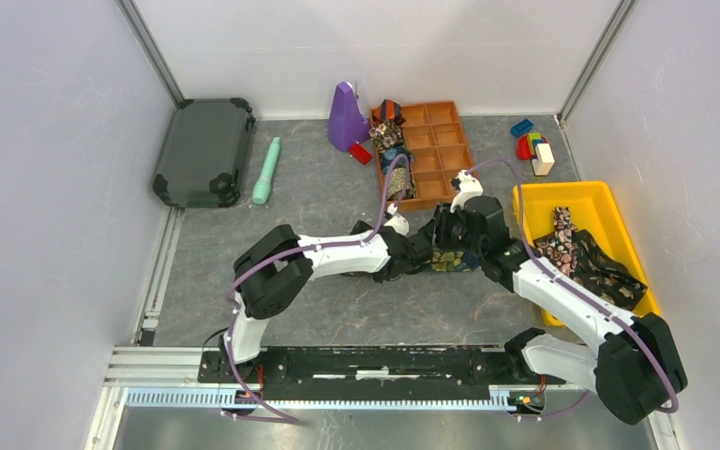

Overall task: Roll the ties
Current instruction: Roll the tie at the center of the board.

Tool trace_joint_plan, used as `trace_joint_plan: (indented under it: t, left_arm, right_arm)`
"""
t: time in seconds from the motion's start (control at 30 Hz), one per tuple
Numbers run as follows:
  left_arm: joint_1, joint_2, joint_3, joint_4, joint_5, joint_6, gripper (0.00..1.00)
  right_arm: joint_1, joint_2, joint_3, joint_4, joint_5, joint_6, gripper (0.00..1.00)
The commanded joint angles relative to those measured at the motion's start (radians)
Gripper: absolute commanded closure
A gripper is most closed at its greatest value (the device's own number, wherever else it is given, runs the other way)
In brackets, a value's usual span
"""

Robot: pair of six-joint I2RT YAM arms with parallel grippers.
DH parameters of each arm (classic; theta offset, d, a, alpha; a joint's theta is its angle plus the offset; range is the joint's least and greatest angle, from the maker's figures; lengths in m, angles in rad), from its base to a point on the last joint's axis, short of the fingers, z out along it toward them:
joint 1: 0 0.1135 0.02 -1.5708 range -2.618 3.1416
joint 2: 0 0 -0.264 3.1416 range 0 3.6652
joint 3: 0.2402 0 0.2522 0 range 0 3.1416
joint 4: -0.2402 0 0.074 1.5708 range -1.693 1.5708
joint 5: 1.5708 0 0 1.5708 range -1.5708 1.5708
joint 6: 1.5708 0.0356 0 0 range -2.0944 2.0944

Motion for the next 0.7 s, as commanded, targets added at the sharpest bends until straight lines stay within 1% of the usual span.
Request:
trace_joint_plan:
  t: [0.0, 0.17, 0.3, 0.37, 0.5, 0.6, 0.67]
  left_arm:
    - [-0.006, -0.076, 0.040, -0.006, 0.035, 0.048, 0.10]
    - [-0.004, -0.126, 0.014, 0.071, 0.101, 0.085, 0.05]
    - [0.004, -0.169, -0.001, 0.108, 0.145, 0.092, 0.03]
    - [0.013, -0.217, -0.025, 0.132, 0.162, 0.086, 0.03]
    - [0.058, -0.376, -0.142, 0.224, 0.246, 0.075, 0.05]
    - [0.094, -0.522, -0.259, 0.285, 0.301, 0.065, 0.08]
    - [0.130, -0.633, -0.347, 0.336, 0.352, 0.056, 0.10]
  right_arm:
    - [-0.003, 0.028, 0.092, -0.024, 0.016, -0.036, 0.62]
    - [-0.005, 0.060, 0.147, -0.039, 0.020, -0.051, 0.63]
    - [-0.005, 0.087, 0.182, -0.054, 0.009, -0.062, 0.63]
    - [-0.006, 0.091, 0.189, -0.051, -0.004, -0.063, 0.63]
    - [-0.006, 0.106, 0.203, -0.043, -0.060, -0.085, 0.62]
    - [-0.005, 0.143, 0.229, -0.042, -0.163, -0.103, 0.62]
    - [0.000, 0.171, 0.236, -0.011, -0.242, -0.086, 0.64]
